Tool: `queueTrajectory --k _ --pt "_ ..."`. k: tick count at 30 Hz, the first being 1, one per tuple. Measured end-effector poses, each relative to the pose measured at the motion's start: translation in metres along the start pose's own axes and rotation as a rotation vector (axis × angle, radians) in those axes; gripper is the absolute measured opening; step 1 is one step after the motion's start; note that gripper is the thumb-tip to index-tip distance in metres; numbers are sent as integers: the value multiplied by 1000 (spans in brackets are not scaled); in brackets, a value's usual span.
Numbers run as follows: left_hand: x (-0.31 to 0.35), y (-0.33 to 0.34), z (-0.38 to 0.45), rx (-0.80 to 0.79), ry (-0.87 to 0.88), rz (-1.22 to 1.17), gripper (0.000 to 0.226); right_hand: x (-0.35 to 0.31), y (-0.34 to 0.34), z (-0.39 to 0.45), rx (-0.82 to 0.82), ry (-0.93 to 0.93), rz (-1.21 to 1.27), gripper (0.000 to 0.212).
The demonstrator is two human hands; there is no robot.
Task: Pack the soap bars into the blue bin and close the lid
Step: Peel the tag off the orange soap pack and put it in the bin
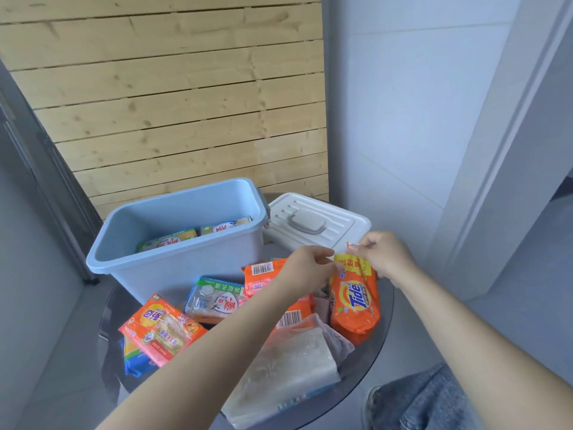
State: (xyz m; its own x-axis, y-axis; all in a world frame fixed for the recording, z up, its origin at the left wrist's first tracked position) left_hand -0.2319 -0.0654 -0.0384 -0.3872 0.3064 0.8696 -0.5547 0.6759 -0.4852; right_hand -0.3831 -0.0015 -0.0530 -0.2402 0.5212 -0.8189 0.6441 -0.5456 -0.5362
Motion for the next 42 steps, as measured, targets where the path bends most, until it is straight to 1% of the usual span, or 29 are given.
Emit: queueTrajectory --k 5,8,11,13,15,18,20,23,26,28,30,31,34,37,42 --pt "15 -3 -8 -20 73 -173 46 -15 -23 -8 82 -49 167 28" --pt "18 -3 -15 -44 111 -225 56 -32 -37 -22 187 -99 227 29" --pt "20 -7 -23 -47 90 -319 66 -53 -46 -31 235 -135 315 32" --pt "21 -18 -29 -37 46 -382 72 -69 -47 -36 240 -166 357 32" --pt "21 -29 -35 -76 6 -425 76 -83 -44 -42 228 -200 411 31" --pt "21 -49 -46 -96 9 -486 73 -94 -33 -46 211 -193 466 30" --pt "18 -71 -51 -3 8 -500 69 -102 -22 -48 170 -183 501 27" --pt "10 -105 -57 121 3 -504 66 -117 -2 -53 61 -196 554 21" --pt "7 -134 -64 193 19 -486 66 -127 11 -54 37 -238 522 20" --pt "11 -154 -65 251 32 -470 53 -135 17 -51 50 -255 505 22" --pt "13 -181 -63 352 42 -477 31 -150 28 -49 10 -256 528 23" --pt "12 -194 -60 406 41 -495 25 -157 34 -48 -16 -247 544 23" --pt "8 -222 -50 529 19 -520 23 -178 54 -42 -60 -229 559 25" --pt "-3 -231 -36 554 -51 -481 28 -190 70 -31 -59 -194 527 27" --pt "-31 -247 -13 538 -209 -520 30 -201 95 -11 -51 -170 436 27"
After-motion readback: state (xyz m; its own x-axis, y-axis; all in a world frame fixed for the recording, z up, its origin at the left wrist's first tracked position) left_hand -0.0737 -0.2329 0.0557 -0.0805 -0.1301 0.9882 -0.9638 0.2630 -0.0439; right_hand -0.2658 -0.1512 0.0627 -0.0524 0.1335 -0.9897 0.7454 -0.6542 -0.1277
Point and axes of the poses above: each hand's wrist, its own z-axis towards the middle knuckle, its own y-axis out of the palm, x = y × z, the point moved 5 cm from there along z, towards the middle knuckle, and after that the axes turned 7 degrees about y, right-handed, at the moved point
